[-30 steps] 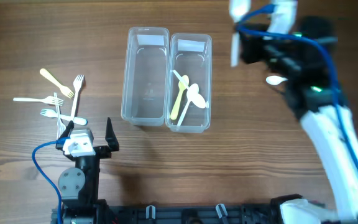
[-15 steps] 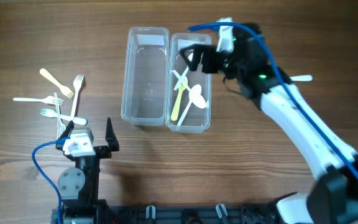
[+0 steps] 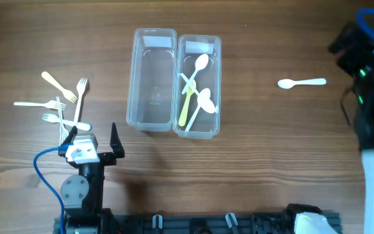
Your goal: Pack container
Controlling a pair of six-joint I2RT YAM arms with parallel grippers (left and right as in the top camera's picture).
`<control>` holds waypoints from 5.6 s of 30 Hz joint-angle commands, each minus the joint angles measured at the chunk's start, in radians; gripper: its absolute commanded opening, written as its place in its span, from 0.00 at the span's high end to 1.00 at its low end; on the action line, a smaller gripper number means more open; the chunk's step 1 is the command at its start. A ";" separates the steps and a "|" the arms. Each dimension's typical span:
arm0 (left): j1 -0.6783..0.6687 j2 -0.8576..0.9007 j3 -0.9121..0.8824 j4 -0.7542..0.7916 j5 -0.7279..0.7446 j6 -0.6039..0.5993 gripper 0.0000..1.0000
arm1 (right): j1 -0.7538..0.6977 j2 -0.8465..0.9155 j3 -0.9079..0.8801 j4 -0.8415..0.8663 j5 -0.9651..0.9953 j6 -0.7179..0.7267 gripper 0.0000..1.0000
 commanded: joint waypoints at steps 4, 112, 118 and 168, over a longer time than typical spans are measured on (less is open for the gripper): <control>-0.006 -0.003 -0.006 0.003 0.012 0.016 0.00 | -0.011 0.491 -0.019 -0.018 -0.015 0.431 0.00; -0.006 -0.003 -0.006 0.003 0.012 0.016 0.00 | 0.365 0.452 -0.024 -0.138 0.597 -0.142 0.00; -0.006 -0.003 -0.006 0.003 0.012 0.016 0.00 | 0.186 0.452 -0.024 -0.159 0.444 -0.151 0.00; -0.006 -0.003 -0.006 0.003 0.012 0.016 0.00 | 0.278 -1.043 -0.385 -0.378 0.124 -0.157 0.00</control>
